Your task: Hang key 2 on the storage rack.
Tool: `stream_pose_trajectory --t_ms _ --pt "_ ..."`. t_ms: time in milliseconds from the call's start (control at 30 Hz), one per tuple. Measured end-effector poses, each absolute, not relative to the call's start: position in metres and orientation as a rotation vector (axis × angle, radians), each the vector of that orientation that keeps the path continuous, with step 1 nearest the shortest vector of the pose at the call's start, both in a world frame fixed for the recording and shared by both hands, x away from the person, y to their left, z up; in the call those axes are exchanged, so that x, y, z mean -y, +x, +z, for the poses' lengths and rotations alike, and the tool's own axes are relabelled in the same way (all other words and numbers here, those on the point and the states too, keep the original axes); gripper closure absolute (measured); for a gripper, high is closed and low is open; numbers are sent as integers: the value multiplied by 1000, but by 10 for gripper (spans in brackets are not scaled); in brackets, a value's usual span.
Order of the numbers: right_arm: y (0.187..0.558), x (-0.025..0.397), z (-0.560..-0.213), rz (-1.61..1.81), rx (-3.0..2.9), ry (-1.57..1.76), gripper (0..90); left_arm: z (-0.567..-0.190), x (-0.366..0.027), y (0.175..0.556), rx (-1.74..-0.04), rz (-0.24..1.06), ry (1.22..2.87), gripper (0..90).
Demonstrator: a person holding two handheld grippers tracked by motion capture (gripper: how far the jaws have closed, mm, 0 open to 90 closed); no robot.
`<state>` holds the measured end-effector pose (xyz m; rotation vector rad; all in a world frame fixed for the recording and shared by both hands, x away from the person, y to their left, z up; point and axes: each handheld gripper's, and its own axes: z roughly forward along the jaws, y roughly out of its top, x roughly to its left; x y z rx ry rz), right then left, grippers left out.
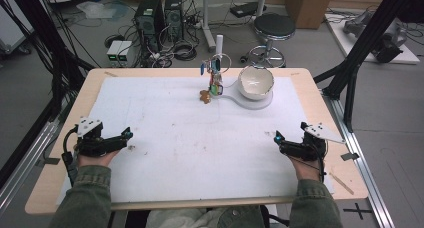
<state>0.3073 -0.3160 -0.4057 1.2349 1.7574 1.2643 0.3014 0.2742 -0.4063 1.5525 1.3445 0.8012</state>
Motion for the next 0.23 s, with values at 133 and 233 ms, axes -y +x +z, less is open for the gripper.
stream_pose_trajectory --t_ms 133,233 --pt "308 315 -406 1255 -1761 1233 6 -410 -288 297 -1400 824 1484 16" --pt "311 313 -406 1250 -1768 1224 6 -411 -293 296 -1414 829 1451 16"
